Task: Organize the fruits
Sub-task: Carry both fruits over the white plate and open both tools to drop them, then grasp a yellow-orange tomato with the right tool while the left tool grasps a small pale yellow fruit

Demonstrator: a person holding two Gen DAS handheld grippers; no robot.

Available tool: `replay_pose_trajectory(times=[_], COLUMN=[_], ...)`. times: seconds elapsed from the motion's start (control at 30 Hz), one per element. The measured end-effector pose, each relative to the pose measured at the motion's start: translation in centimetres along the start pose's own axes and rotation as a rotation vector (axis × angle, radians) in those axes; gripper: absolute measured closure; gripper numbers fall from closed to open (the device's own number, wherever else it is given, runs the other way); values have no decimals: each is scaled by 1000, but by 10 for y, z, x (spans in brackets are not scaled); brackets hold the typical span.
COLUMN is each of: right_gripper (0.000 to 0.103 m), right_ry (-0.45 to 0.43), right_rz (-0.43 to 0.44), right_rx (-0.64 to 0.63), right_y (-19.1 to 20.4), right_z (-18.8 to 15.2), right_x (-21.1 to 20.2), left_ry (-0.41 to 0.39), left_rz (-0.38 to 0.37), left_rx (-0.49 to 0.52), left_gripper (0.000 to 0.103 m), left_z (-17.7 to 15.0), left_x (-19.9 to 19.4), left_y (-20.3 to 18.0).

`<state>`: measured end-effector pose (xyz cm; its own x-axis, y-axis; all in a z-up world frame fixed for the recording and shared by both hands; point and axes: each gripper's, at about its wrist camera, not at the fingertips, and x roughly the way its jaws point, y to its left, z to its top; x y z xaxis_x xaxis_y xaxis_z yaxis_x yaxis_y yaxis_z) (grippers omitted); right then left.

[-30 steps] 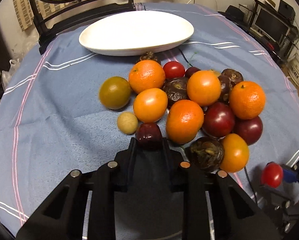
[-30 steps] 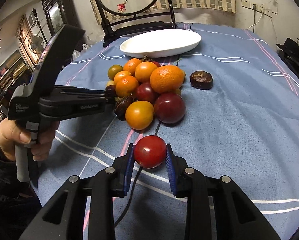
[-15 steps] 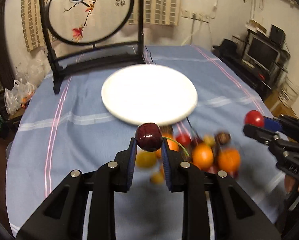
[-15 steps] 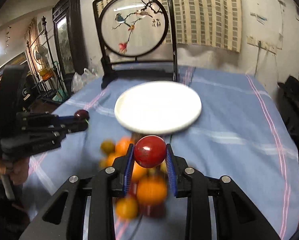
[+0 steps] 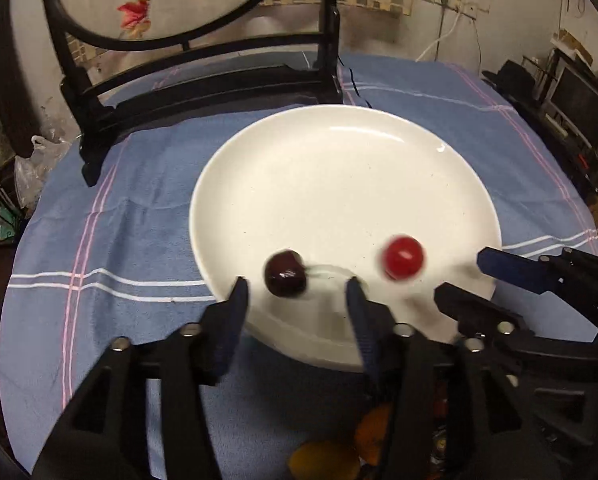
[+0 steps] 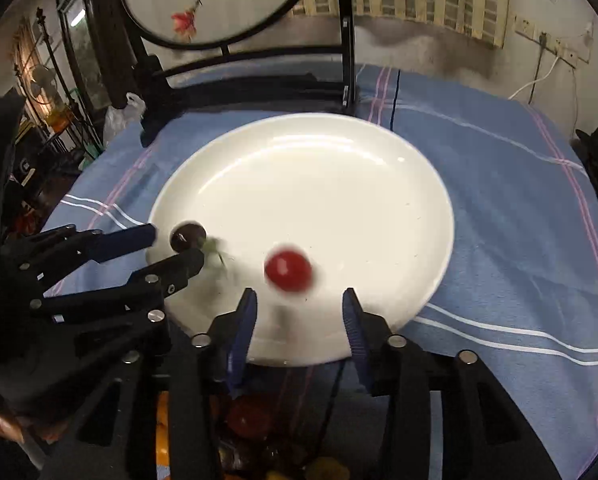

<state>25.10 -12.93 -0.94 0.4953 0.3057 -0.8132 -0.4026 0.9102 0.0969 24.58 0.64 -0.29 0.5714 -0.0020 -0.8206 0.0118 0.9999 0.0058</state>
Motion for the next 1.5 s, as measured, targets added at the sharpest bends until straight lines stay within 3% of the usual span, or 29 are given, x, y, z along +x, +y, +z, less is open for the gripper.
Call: replay_pose_trajectory(times=[0.13, 0.2, 0.33, 0.5, 0.73, 0.93, 1.07, 1.33, 1.5], right_gripper=[52, 43, 41, 38, 38, 41, 58, 65, 65], right_ry=[-80, -113, -147, -131, -26, 39, 73, 42, 29], right_rz=[13, 17, 15, 24, 15, 44, 46, -43, -3], right_rx=[27, 28, -6, -9, 35, 4, -8, -21, -19], right_y=[-8, -8, -1, 5, 10, 31, 43, 52, 48], right_z=[-20, -36, -85, -147, -200, -207, -200, -180, -186], right_x=[-39, -62, -100, -127, -120, -108, -93, -74, -82], left_ry=[-46, -64, -92, -66, -22, -7, 1, 5, 27], left_rz=[0, 8, -6, -8, -22, -34, -43, -40, -54], left_rx=[3, 22, 27, 8, -4, 11, 2, -5, -8], left_gripper=[40, 31, 26, 26, 26, 26, 26, 26, 26], left_z=[-18, -35, -78, -126, -165, -175, -177, -176, -171], left_x=[-32, -51, -79, -88, -87, -85, -82, -79, -73], left_y=[4, 4, 6, 11, 12, 9, 12, 17, 15])
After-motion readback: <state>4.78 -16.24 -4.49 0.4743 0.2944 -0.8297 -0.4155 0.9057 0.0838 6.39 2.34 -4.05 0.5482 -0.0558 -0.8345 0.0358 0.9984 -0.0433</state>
